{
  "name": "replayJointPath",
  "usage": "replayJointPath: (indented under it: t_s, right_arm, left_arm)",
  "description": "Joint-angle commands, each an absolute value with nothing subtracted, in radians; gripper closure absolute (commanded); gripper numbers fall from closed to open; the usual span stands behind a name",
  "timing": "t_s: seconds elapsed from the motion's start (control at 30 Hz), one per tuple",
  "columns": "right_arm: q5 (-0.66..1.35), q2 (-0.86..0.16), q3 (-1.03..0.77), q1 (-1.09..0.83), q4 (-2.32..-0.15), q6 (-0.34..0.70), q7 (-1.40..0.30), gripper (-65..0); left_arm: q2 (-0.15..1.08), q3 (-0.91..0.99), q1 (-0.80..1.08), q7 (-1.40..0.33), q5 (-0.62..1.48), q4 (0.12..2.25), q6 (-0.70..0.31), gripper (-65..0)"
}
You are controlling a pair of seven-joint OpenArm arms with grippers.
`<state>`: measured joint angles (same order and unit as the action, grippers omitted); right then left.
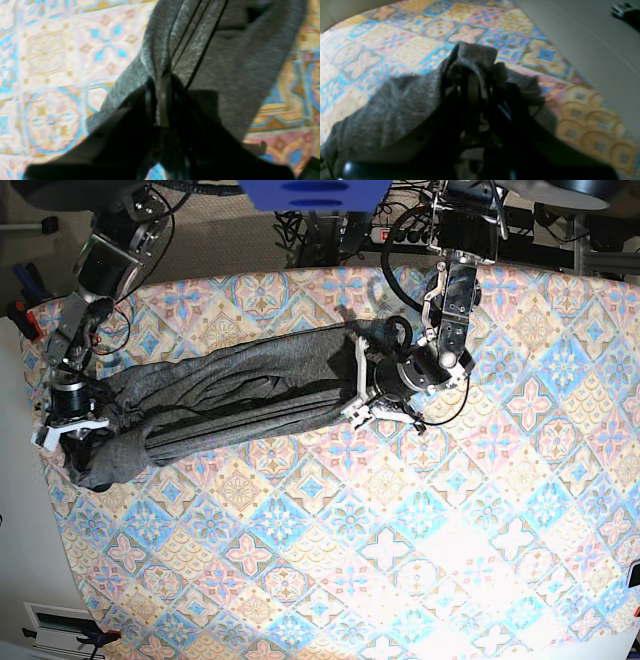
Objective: Layout the t-shirt on the table in an organized manner, then fold the t-shirt properly
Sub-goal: 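Pull the folded shirt lengthwise between both grippers into a long strip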
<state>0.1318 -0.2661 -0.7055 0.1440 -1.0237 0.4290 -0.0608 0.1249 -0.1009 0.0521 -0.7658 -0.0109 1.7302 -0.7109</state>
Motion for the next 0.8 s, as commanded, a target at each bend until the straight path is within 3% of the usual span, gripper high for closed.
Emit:
replayJointPath:
  t_s: [0.0, 0.4, 0.73, 0.77]
  right_arm:
    - [0.163, -0.298, -0.723, 0.159, -1.046, 0.400, -0.004, 0.0]
    - [0.163, -0.217, -0.869, 0.091, -1.046, 0.401, -0.002, 0.0]
    - [0.163, -0.189, -0.823, 0.051, -1.046, 0.401, -0.002, 0.0]
    - [0.163, -0.186, -0.823, 0.050, -1.047, 0.401, -0.002, 0.0]
  left_arm:
    - [0.134, -0.094, 0.045, -0.786, -0.041, 1.748, -0.698, 0.0]
    - [0.134, -0.094, 0.065, -0.791, -0.041, 1.748, -0.698, 0.0]
    - [0.134, -0.094, 0.084, -0.794, -0.042, 1.747, -0.698, 0.0]
    - [0.134, -0.094, 0.084, -0.794, -0.042, 1.747, -0.698, -3.5]
